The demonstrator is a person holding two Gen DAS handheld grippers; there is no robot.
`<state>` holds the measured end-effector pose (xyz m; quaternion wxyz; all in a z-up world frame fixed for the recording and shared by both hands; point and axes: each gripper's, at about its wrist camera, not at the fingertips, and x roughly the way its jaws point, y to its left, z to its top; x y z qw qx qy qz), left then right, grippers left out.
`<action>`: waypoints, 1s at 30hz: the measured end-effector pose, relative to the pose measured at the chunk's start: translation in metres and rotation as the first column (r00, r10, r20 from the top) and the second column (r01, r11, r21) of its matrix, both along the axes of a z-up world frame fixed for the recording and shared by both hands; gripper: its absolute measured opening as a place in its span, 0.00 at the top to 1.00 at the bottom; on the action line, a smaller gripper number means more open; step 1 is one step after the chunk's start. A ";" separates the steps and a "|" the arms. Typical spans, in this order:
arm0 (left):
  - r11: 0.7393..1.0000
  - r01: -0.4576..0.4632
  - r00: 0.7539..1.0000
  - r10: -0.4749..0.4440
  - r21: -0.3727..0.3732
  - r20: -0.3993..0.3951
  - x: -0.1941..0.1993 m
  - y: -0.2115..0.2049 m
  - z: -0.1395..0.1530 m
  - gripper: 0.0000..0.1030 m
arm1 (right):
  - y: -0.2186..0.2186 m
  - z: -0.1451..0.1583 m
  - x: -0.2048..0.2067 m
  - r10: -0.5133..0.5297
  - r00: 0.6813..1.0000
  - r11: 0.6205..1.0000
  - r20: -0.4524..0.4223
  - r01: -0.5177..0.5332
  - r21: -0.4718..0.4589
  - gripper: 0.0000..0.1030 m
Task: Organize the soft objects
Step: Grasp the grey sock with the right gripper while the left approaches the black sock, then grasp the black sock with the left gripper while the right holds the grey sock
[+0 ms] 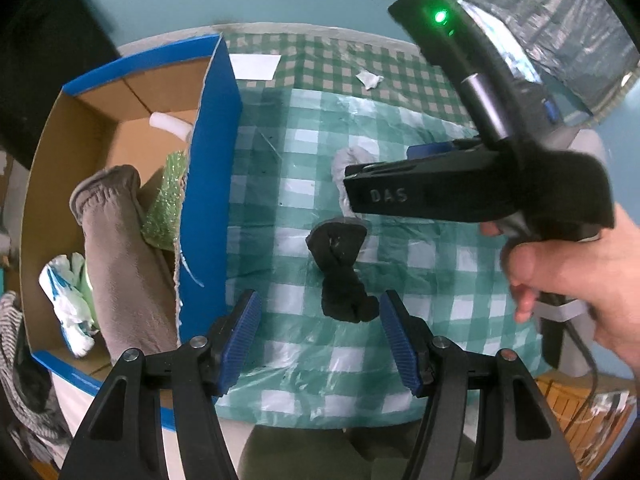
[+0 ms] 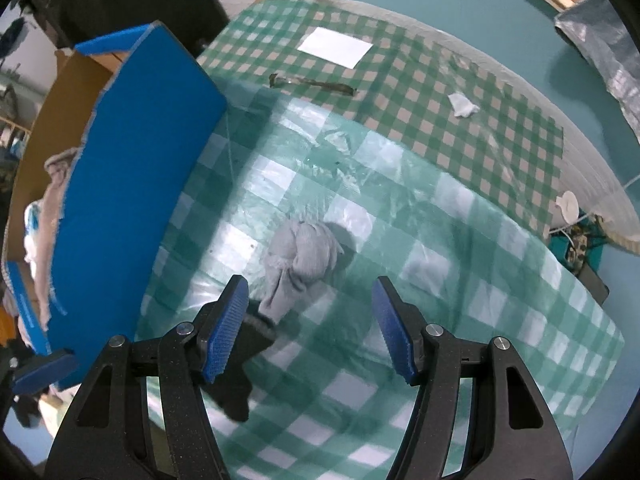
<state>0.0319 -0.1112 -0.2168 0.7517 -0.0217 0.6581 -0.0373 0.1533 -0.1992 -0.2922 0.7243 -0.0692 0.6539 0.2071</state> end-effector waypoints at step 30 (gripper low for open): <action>0.987 -0.147 0.980 0.154 0.064 -0.128 0.021 -0.002 -0.074 0.38 | 0.009 -0.032 0.012 0.066 0.998 0.998 -0.003 -0.066 -0.018 0.60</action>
